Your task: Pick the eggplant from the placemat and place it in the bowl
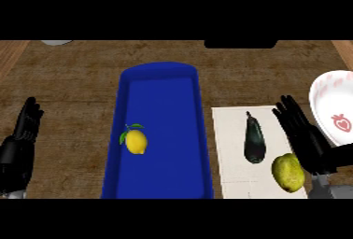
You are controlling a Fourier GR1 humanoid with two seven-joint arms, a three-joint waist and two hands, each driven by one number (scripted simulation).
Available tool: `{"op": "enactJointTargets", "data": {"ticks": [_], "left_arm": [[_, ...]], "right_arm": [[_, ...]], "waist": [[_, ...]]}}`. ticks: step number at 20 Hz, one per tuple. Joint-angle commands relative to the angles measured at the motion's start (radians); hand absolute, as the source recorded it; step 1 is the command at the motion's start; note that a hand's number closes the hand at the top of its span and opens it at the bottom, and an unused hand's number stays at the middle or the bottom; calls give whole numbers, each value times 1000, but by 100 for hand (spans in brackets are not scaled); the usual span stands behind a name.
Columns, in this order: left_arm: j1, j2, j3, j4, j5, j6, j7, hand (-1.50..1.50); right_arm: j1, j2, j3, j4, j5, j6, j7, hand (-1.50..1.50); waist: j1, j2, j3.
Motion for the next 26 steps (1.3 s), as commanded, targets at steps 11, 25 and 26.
{"op": "enactJointTargets", "data": {"ticks": [11, 25, 26], "left_arm": [[-138, -158, -141, 37, 63, -83, 67, 0], [-214, -204, -138, 89, 43, -106, 104, 0], [-245, -222, -133, 167, 55, -130, 76, 0]], "right_arm": [[-72, 73, 93, -28, 440, -662, 302, -150], [-214, -82, 207, -358, 991, -660, 1079, -150], [-257, -89, 186, -366, 970, -604, 1145, -150]], "waist": [[-69, -12, -14], [-20, -11, -14], [-25, -8, -15]]}}
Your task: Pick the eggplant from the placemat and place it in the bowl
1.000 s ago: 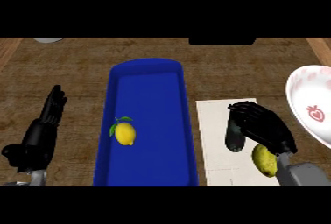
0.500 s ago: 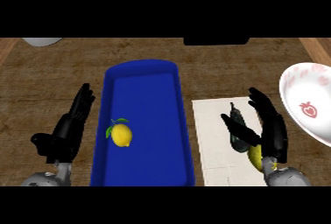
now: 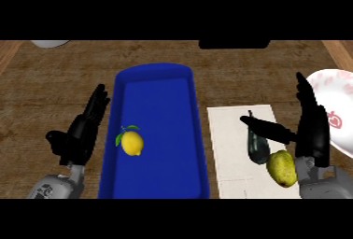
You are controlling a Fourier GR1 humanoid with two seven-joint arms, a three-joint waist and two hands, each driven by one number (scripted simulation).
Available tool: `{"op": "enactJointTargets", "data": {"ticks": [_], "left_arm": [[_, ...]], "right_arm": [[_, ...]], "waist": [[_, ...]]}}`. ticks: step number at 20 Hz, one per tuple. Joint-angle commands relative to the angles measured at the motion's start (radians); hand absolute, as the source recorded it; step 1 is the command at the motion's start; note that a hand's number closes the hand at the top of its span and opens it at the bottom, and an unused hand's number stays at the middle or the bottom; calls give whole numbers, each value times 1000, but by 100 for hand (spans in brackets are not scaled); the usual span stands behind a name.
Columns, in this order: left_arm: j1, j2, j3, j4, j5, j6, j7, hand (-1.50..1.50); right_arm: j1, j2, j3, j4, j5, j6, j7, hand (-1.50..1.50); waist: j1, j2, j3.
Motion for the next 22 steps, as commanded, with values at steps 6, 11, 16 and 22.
{"op": "enactJointTargets", "data": {"ticks": [6, 11, 16, 22], "left_arm": [[-40, -40, -4, 7, -19, -1, 34, 0], [-9, -34, 5, 17, -32, -4, 1, 0], [-5, -32, 33, 41, -30, -28, -35, 0], [-2, -55, 46, 1, -51, -41, 9, 0]], "right_arm": [[-176, -33, -85, 1, -73, 279, 398, -150], [-194, -35, -84, 29, -160, 393, 489, -150], [-115, -6, -60, 54, -197, 412, 450, -150], [-71, 55, -107, 102, -221, 417, 322, -150]], "waist": [[15, 3, 3], [16, 4, 3], [12, 4, 3], [16, 5, 4]]}}
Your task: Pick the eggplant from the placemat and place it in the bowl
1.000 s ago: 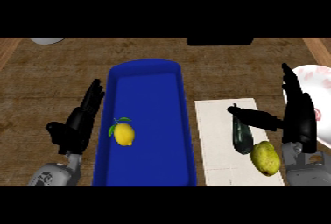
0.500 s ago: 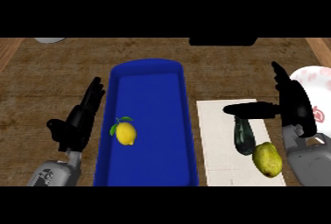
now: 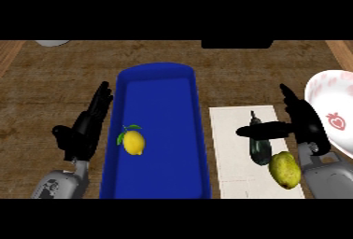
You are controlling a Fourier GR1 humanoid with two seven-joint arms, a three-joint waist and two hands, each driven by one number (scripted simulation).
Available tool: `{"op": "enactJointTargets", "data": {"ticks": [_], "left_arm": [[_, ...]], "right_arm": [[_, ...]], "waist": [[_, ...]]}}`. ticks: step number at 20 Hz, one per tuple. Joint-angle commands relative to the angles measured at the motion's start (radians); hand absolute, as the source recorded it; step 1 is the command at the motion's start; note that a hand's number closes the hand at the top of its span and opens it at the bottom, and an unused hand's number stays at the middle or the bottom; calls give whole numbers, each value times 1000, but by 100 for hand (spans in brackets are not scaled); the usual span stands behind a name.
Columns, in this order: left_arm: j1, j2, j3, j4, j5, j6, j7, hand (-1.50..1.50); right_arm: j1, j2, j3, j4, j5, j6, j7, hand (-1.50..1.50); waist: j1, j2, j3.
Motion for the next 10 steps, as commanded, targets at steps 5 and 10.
{"op": "enactJointTargets", "data": {"ticks": [5, 10], "left_arm": [[21, -21, 18, -59, -51, -22, 53, 0], [8, -43, 53, -6, -52, -43, 12, 0]], "right_arm": [[24, 59, -93, -41, -5, 50, 32, -150], [164, 44, -115, -256, -4, 65, 36, -150]], "waist": [[2, 0, 0], [-8, -2, 0]]}}
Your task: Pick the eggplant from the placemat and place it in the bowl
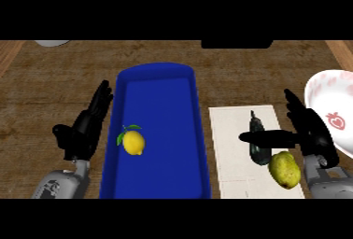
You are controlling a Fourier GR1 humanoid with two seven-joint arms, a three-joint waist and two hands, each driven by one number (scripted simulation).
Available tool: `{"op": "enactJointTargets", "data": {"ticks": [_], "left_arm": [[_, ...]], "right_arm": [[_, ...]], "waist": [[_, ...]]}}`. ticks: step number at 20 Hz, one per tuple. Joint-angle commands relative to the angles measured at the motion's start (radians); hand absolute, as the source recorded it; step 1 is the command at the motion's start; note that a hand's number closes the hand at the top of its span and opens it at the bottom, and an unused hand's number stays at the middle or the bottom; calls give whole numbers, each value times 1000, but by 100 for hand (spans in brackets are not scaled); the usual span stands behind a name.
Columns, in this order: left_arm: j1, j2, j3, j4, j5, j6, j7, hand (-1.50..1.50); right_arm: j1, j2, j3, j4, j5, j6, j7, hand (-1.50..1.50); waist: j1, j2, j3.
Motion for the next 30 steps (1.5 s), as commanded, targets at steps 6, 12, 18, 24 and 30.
{"op": "enactJointTargets", "data": {"ticks": [6, 12, 18, 24, 30], "left_arm": [[-56, -18, 52, 37, -29, -29, 29, 0], [4, -55, 48, -21, -64, -49, 25, 0], [-19, -92, 68, 37, -92, -54, 7, 0], [42, -55, 109, 9, -58, -131, -48, 0], [42, -83, 91, -18, -105, -90, -23, 0]], "right_arm": [[27, 144, -7, 34, 55, -49, -10, -150], [60, 185, -32, 13, 80, -19, -17, -150], [153, 226, -39, 47, 84, -35, -136, -150], [130, 198, -84, 161, 91, -2, -188, -150], [110, 156, -79, 249, 135, 61, -166, -150]], "waist": [[3, 2, 0], [3, 0, 0], [1, 1, 0], [3, 1, 0], [4, 1, 0]]}}
